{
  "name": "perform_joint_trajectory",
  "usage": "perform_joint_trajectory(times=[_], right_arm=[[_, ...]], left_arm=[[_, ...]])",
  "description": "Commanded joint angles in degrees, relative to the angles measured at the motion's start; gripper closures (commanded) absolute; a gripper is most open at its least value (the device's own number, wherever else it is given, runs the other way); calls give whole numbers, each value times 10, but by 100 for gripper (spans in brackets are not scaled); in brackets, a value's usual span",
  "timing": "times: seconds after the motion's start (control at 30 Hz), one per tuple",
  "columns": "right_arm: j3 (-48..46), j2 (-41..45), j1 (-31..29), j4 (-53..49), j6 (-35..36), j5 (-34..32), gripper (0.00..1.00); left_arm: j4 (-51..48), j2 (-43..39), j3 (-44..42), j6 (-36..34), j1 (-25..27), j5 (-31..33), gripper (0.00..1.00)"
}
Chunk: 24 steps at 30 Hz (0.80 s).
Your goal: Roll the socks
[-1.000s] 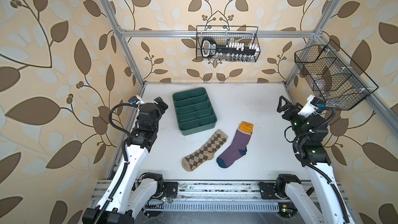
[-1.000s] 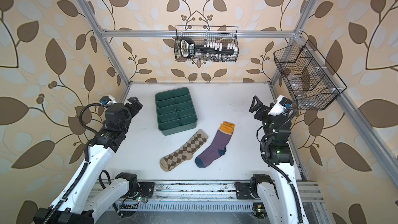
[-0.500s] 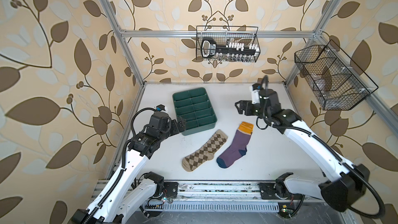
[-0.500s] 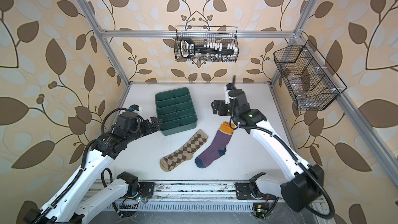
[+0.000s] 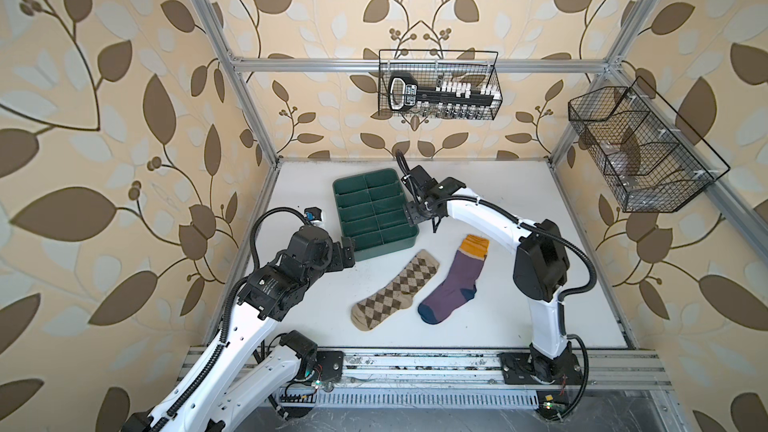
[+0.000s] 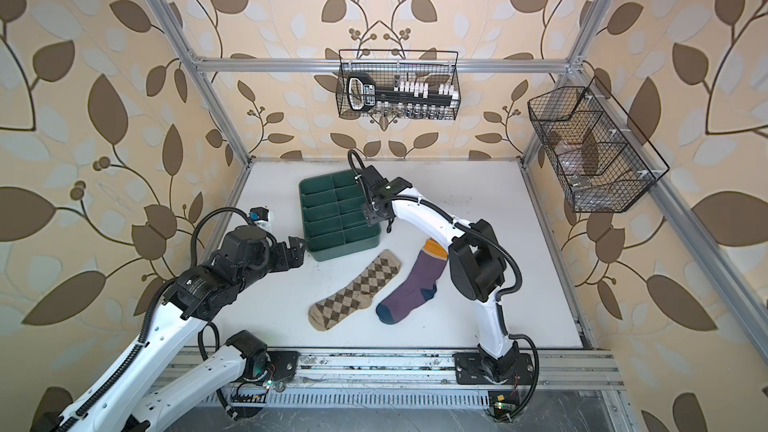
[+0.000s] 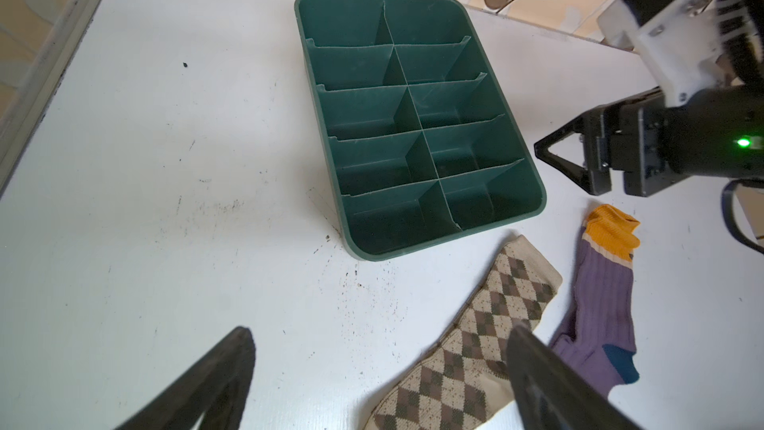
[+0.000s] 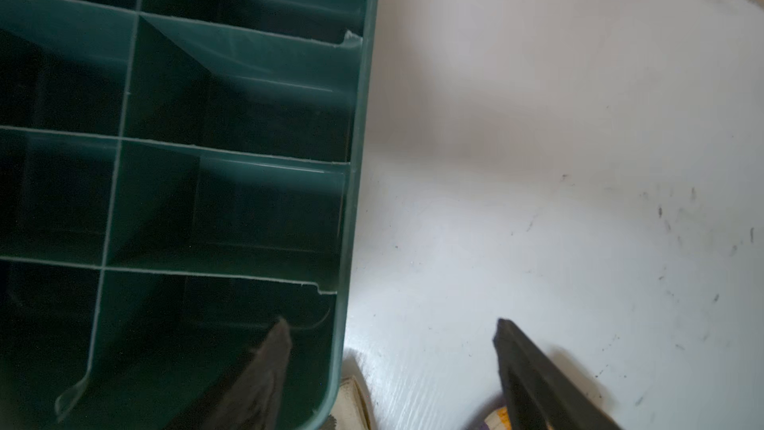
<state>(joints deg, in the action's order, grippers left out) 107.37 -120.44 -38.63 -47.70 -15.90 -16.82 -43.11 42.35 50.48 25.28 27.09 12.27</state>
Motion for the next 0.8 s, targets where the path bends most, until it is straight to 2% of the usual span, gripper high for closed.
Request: perform_joint_trajectory(times=[0.0, 0.27, 0.33, 0.5, 0.77], right_arm=[[47, -37, 0, -27, -19, -26, 32], [99, -102, 2, -12, -48, -15, 57], [117, -120, 2, -15, -54, -17, 67], [148, -149, 1, -18, -73, -13, 84], [153, -142, -11, -13, -149, 2, 100]], left_arm=[[-7, -10, -5, -6, 10, 36, 4], [-6, -17, -9, -1, 22, 47, 1], [-5, -18, -10, 0, 23, 47, 1], [-2, -20, -12, 1, 26, 46, 1], [-2, -20, -13, 4, 32, 51, 1]])
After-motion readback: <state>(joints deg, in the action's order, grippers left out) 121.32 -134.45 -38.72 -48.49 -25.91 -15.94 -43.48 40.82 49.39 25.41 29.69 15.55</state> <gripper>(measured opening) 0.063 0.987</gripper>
